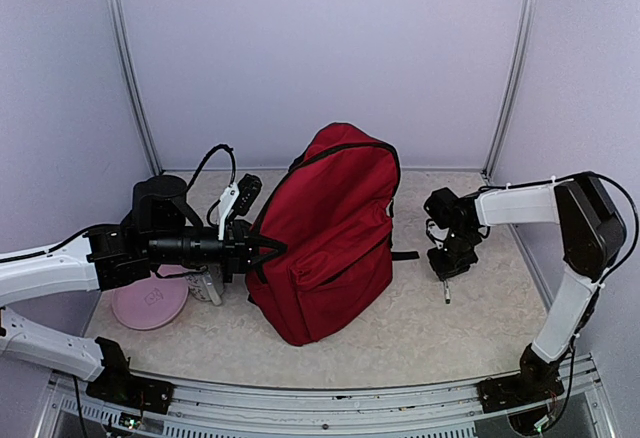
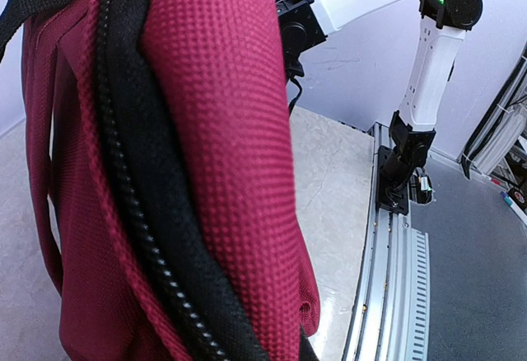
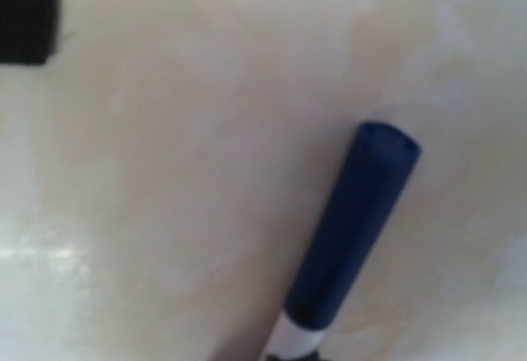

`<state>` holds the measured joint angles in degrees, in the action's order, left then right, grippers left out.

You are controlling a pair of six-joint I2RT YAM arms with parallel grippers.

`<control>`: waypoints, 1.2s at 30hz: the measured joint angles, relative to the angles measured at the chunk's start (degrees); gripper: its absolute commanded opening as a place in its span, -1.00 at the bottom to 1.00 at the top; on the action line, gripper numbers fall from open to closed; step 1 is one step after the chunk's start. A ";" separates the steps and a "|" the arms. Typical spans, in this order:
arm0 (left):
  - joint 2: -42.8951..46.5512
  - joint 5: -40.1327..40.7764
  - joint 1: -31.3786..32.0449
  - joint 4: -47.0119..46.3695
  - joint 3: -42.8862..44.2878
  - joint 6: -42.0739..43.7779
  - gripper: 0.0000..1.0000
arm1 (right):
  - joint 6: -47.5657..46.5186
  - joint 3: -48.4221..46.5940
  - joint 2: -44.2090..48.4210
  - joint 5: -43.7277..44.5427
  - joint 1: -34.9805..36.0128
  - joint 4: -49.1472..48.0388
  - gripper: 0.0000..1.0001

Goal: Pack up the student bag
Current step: Adjust the pen at the center of the board, then pick up the pen from the center of the board, then place the pen in the lower front pocket of the bag.

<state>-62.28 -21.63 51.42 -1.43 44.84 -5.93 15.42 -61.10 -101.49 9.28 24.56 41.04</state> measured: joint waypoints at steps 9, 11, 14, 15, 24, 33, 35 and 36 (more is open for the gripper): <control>0.11 0.02 0.00 0.17 0.00 0.02 -0.90 | 0.52 -0.98 -0.59 -2.89 -0.37 0.90 -1.00; 0.15 0.02 0.00 0.20 0.00 0.02 -0.90 | 0.61 -0.85 -0.31 -2.89 -0.37 0.85 -1.00; 0.15 0.02 0.00 0.20 0.00 0.00 -0.90 | 0.52 -0.09 1.03 -3.82 -0.37 1.33 -1.00; 0.15 0.02 0.00 0.20 0.00 0.02 -0.90 | 0.26 0.22 2.32 -4.66 -0.37 1.51 -1.00; 0.15 0.07 0.00 0.22 0.00 0.02 -0.90 | -2.95 5.09 37.07 -22.51 3.32 -20.90 -1.00; 0.17 0.52 0.00 0.22 0.00 0.07 -0.90 | -16.24 17.00 40.70 -40.70 21.09 -49.22 -1.00; 0.20 0.63 0.02 0.22 0.00 0.07 -0.90 | -23.39 17.55 38.93 -44.04 24.83 -50.23 -1.00; 0.20 0.66 0.04 0.22 0.00 0.07 -0.90 | -27.41 17.75 38.40 -45.35 26.16 -50.36 -1.00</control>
<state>-62.08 -20.97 51.46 -1.21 44.84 -5.87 -11.99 -43.35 -63.09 -36.07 50.72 -9.32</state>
